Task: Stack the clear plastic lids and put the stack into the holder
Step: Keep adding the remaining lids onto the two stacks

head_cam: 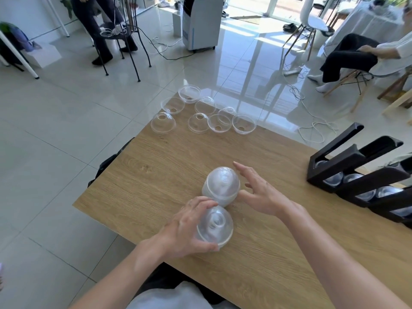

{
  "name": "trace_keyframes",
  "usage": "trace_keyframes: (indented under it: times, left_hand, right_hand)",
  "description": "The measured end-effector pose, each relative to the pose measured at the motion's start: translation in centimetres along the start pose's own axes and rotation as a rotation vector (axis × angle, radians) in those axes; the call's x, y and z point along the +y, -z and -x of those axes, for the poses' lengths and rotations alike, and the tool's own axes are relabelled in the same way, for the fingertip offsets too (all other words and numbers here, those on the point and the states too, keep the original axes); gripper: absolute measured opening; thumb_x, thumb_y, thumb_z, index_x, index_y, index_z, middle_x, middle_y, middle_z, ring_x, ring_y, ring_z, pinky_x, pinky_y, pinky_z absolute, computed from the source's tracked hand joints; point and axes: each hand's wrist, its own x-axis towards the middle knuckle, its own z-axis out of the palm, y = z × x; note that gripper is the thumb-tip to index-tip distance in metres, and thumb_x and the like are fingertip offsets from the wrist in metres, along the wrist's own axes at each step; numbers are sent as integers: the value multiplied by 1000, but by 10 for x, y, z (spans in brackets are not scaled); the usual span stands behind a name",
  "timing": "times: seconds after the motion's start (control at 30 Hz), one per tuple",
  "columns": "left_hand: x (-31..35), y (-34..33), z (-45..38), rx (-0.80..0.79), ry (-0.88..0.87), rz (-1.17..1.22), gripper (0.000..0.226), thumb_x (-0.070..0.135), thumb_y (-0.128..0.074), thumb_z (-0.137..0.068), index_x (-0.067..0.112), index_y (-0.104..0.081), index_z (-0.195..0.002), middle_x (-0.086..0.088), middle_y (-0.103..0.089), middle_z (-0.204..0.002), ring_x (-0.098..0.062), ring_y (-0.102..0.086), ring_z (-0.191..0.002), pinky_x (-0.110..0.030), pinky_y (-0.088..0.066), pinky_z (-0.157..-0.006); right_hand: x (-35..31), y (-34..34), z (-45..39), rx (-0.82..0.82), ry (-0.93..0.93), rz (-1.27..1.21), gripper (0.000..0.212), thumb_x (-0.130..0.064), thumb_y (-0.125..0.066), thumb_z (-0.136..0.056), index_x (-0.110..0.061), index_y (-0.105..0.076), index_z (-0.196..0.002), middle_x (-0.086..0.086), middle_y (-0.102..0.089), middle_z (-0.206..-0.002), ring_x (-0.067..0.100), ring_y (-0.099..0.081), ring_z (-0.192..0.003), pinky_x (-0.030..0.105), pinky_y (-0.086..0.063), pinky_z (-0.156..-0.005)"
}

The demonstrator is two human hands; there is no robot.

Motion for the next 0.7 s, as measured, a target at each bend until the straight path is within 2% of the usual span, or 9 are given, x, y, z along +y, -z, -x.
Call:
trace_keyframes:
  times: [0.07,0.17,0.3,0.43,0.57,0.63,0.7]
  left_hand:
    - [-2,5,-4,8,7,34,95,78,-72,-72,49,-24,-149,34,-23,-149,10,-28,-140,-19,-34,-107]
    - [-10,20,-16,31,87,134,81,82,-64,-77,52,-31,-144,35,-30,-146,8,-36,-136,-29,-40,-107]
    - [-32,50,-45,80,137,164,70,84,-50,-84,42,-45,-139,32,-42,-136,7,-43,-129,-32,-44,-107]
    - [-58,84,-81,98,154,182,67,82,-39,-89,33,-57,-131,23,-52,-126,6,-49,-121,-34,-47,-104]
    - [-87,112,-134,54,159,94,49,62,-51,-96,24,-65,-123,14,-59,-120,-4,-55,-116,-38,-48,-103]
    - [-99,123,-163,24,163,-9,43,51,-63,-95,20,-65,-125,8,-59,-124,-9,-56,-118,-39,-48,-103]
    - [-108,133,-195,-22,170,-109,46,48,-69,-93,20,-63,-128,5,-57,-129,-14,-55,-123,-41,-47,-104]
  right_hand:
    - [-2,4,-6,31,-15,-56,70,-45,-49,-87,-55,-24,-152,-29,-32,-154,-5,-38,-139,35,-39,-116]
    - [-7,12,-25,115,-29,-108,60,-48,-43,-89,-42,-42,-148,-22,-42,-147,-6,-42,-134,31,-40,-113]
    - [-9,25,-60,227,-50,-136,36,-40,-52,-102,-33,-56,-136,-12,-50,-137,2,-50,-128,30,-44,-108]
    - [-4,38,-95,316,-93,-142,30,-38,-61,-101,-28,-61,-129,-11,-54,-129,5,-56,-119,30,-49,-102]
    - [6,47,-128,432,-171,-149,19,-31,-65,-99,-30,-63,-118,-7,-55,-119,11,-60,-112,36,-51,-101]
    - [12,51,-141,476,-239,-150,21,-28,-66,-98,-24,-64,-119,-3,-54,-118,16,-61,-111,40,-52,-101]
    - [18,55,-156,489,-308,-121,26,-28,-67,-98,-19,-65,-122,0,-52,-121,19,-59,-115,39,-52,-99]
